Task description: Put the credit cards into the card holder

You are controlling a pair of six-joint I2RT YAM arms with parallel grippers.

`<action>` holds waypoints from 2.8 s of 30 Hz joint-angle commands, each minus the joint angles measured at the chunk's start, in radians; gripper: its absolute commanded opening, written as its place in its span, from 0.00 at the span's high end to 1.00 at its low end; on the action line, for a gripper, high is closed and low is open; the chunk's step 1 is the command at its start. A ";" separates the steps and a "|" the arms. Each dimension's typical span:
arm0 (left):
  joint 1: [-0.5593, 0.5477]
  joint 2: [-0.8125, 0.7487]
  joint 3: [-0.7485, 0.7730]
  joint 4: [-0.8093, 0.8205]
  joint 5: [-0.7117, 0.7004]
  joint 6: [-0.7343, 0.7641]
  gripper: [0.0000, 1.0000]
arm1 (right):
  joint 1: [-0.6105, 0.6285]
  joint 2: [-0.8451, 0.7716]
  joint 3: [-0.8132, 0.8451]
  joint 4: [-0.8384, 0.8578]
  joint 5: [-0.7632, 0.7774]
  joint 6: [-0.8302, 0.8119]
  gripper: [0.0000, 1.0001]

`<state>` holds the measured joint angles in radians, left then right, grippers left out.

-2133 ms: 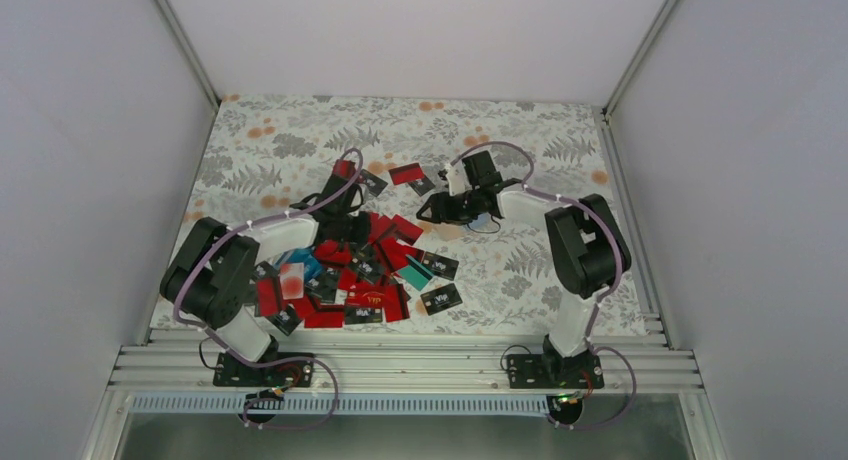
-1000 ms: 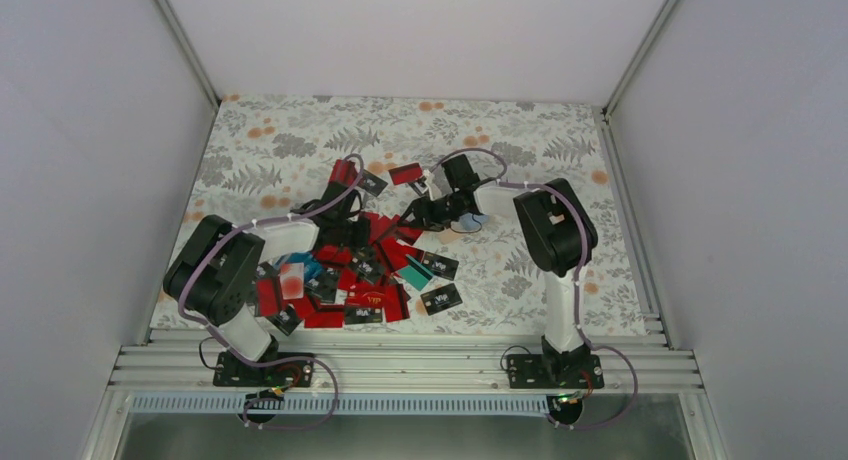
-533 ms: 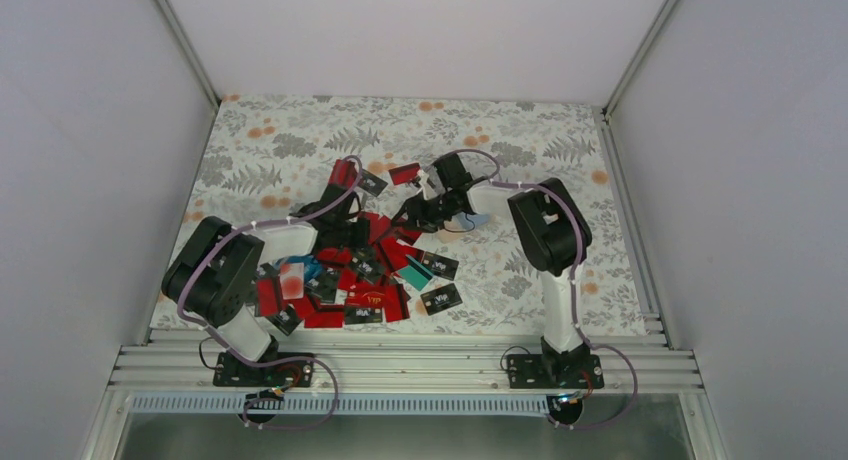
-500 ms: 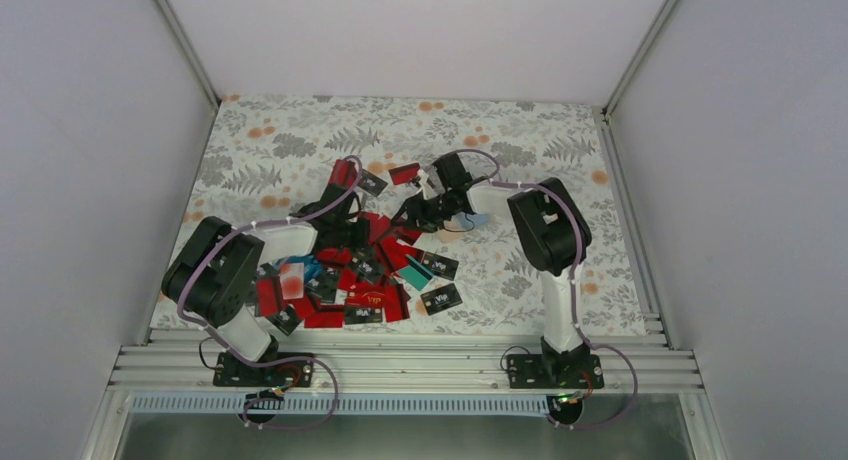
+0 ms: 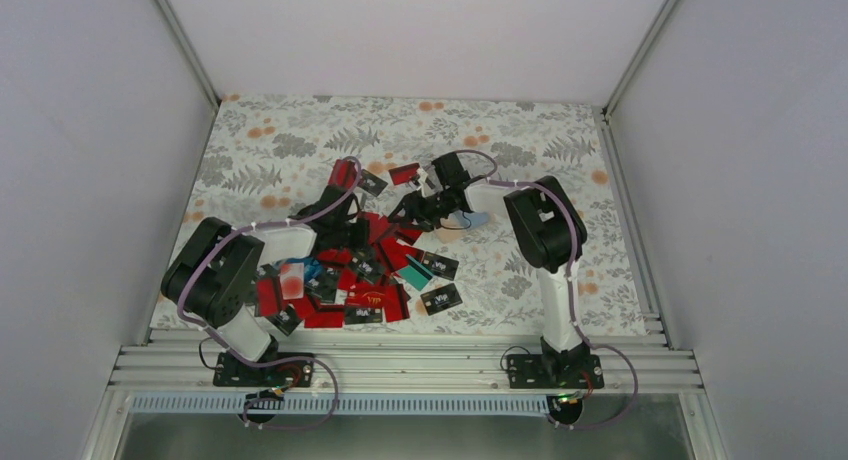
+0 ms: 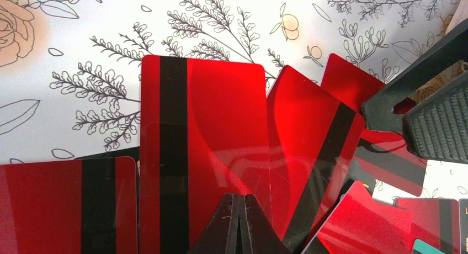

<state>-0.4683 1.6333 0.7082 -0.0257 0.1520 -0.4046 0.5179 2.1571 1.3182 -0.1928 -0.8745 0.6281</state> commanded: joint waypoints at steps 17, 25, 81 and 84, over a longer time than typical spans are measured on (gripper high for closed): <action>0.000 0.017 -0.056 -0.038 0.027 -0.013 0.98 | 0.011 0.046 -0.007 0.043 -0.183 0.016 0.51; -0.001 0.013 -0.055 -0.031 0.044 -0.021 0.98 | 0.020 0.018 -0.004 0.071 -0.247 0.032 0.52; -0.371 -0.246 -0.075 -0.165 -0.025 -0.182 0.94 | 0.182 -0.678 -0.556 -0.302 0.628 -0.173 0.55; -0.413 -0.168 -0.009 -0.135 -0.019 -0.174 0.94 | 0.182 -0.703 -0.584 -0.311 0.650 -0.142 0.55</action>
<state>-0.8337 1.3842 0.6159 -0.2256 0.1246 -0.5846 0.6899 1.4982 0.7647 -0.4709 -0.3225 0.4259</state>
